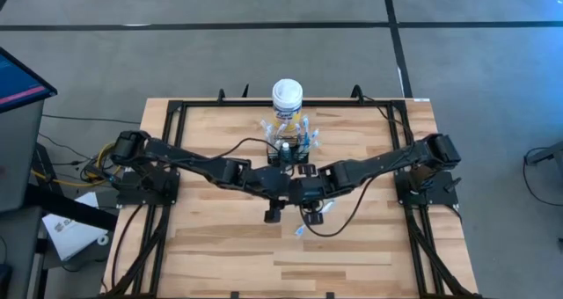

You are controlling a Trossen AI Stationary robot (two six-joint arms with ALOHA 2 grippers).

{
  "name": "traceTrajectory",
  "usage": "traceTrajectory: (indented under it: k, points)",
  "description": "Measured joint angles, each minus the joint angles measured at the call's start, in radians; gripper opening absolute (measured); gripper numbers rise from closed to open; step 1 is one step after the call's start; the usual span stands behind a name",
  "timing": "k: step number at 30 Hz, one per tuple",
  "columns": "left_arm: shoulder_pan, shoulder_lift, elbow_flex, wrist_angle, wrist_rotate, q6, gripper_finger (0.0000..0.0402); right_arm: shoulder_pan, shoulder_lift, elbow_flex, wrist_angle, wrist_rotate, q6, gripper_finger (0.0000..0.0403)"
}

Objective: Pick & Place toothbrushing station
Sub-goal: Put the blue mouthwash bottle into the black wire organizer

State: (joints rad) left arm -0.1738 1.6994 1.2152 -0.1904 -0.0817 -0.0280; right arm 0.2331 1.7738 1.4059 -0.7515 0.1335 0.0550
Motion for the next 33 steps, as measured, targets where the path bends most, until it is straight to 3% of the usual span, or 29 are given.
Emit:
traceTrajectory:
  k: [7, 18, 28, 33]
  points:
    - [0.000, 0.007, -0.002, 0.006, -0.016, 0.001, 0.0145, 0.002, 0.000, -0.001, -0.001, -0.002, -0.003, 0.0048]
    - [-0.001, 0.006, -0.002, 0.013, -0.042, 0.005, 0.0097, 0.001, 0.000, -0.003, 0.003, -0.005, 0.002, 0.0048]
    - [-0.002, 0.005, -0.002, 0.017, -0.078, -0.003, 0.0087, 0.001, 0.000, -0.003, 0.002, -0.004, 0.006, 0.0048]
    - [-0.003, 0.005, -0.002, 0.020, -0.082, -0.008, 0.0081, 0.001, 0.000, -0.003, 0.002, -0.001, 0.007, 0.0072]
